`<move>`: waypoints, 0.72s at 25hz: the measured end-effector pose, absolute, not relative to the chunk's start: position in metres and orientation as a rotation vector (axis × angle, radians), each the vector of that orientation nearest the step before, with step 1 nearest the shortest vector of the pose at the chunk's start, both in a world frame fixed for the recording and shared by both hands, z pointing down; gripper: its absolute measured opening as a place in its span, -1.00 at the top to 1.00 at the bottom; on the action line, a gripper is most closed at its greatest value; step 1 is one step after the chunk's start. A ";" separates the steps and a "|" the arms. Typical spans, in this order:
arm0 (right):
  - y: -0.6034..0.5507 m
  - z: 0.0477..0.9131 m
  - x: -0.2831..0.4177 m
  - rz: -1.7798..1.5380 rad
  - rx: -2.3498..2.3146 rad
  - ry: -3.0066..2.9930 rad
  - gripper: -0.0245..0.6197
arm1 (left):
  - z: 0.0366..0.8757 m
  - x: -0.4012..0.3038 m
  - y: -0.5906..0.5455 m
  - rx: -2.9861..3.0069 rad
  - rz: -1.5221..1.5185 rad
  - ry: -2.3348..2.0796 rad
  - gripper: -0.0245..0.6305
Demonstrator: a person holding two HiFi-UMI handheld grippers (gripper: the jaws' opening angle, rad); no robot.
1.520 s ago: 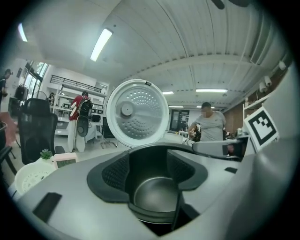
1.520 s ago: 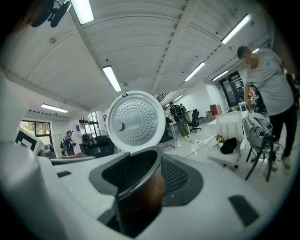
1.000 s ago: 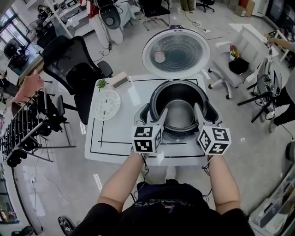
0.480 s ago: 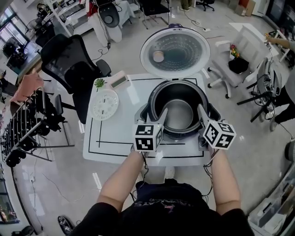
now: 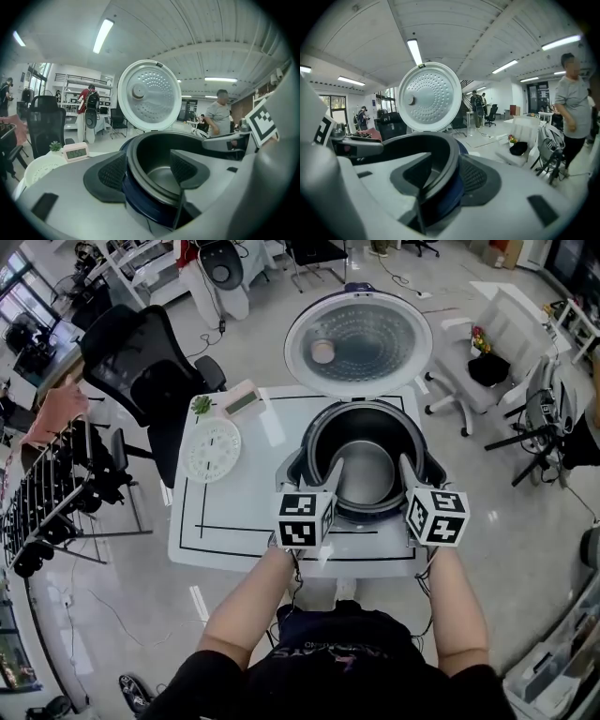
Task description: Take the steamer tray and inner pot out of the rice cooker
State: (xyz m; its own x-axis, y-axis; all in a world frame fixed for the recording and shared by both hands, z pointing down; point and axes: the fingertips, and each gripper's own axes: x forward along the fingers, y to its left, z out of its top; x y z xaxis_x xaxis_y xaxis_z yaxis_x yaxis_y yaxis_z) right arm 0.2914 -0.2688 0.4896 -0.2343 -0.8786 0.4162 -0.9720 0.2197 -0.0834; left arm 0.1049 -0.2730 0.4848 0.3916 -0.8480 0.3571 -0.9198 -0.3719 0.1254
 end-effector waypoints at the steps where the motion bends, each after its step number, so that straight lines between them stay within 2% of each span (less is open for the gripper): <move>1: -0.269 0.490 0.291 0.479 1.743 -2.220 0.34 | 0.485 0.104 -0.273 2.350 0.338 -1.552 0.05; 18: -0.268 0.483 0.293 0.549 1.772 -2.308 0.34 | 0.483 0.104 -0.272 2.273 0.364 -1.559 0.11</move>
State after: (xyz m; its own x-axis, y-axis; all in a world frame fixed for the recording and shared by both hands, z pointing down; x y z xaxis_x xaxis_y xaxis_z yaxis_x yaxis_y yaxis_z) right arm 0.2927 -0.2680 0.4834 -0.2731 -0.8920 0.3601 -0.9586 0.2211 -0.1793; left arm 0.1045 -0.2722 0.4829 0.3585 -0.8409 0.4053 -0.9335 -0.3271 0.1471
